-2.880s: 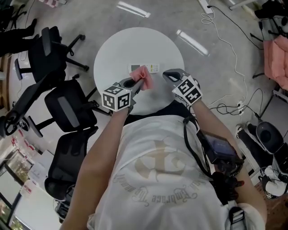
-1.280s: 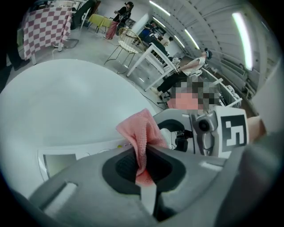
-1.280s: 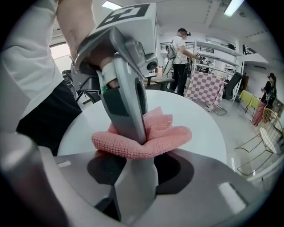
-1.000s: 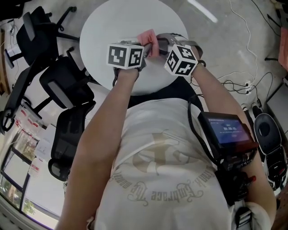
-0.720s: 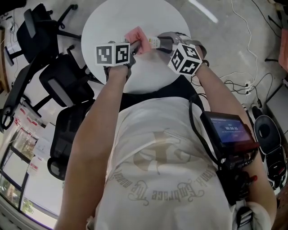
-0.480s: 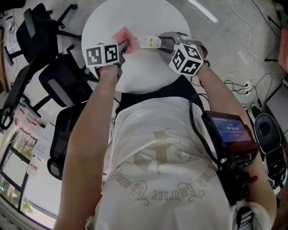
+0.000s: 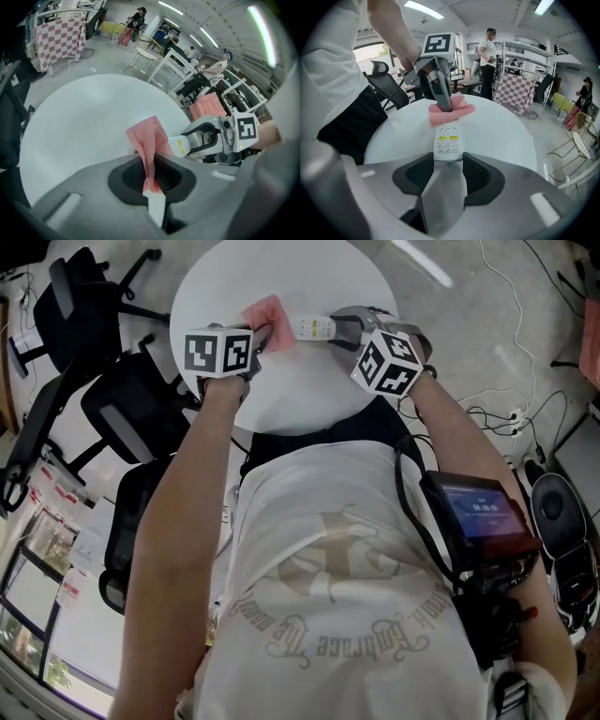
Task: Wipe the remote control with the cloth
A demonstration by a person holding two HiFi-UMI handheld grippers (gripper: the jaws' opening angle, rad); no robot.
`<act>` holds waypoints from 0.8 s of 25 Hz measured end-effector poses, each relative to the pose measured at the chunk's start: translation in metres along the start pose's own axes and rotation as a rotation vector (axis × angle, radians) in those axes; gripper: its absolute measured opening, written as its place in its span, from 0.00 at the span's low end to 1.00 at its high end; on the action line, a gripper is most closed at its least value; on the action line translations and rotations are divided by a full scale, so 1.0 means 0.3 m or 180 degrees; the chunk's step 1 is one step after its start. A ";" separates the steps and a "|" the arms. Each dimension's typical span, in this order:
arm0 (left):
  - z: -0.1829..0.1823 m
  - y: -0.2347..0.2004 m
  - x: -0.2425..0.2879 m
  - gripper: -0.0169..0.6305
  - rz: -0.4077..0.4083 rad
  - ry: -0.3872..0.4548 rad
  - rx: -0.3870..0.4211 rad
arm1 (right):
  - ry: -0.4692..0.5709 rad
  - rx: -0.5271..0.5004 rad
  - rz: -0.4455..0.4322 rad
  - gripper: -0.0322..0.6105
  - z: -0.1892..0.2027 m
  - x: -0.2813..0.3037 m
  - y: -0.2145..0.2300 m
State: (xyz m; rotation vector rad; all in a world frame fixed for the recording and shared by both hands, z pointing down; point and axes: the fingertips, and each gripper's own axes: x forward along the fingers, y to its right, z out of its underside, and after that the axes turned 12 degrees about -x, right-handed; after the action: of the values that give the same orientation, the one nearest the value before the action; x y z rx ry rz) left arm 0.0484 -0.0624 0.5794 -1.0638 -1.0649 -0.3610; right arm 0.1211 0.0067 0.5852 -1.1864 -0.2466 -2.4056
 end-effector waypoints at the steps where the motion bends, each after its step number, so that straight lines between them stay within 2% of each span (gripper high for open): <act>1: 0.006 0.028 0.015 0.05 0.0077 -0.0033 0.0040 | 0.0003 0.0001 0.0002 0.37 -0.001 0.000 0.001; 16: 0.008 0.390 0.145 0.05 0.0852 -0.0108 0.0204 | 0.0032 0.0021 0.0022 0.37 0.004 -0.002 0.003; 18: 0.008 0.397 0.152 0.05 0.0854 -0.0109 0.0229 | 0.0016 0.0014 0.0019 0.37 0.010 -0.005 0.004; 20: 0.008 0.362 0.149 0.05 0.0727 -0.0098 0.0225 | 0.0000 0.0009 0.0008 0.37 0.015 -0.008 0.002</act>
State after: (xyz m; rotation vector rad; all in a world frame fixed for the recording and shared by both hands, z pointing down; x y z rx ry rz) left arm 0.1443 0.0024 0.5598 -1.1174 -0.9646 -0.1231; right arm 0.1259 0.0085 0.5862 -1.1847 -0.2484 -2.4024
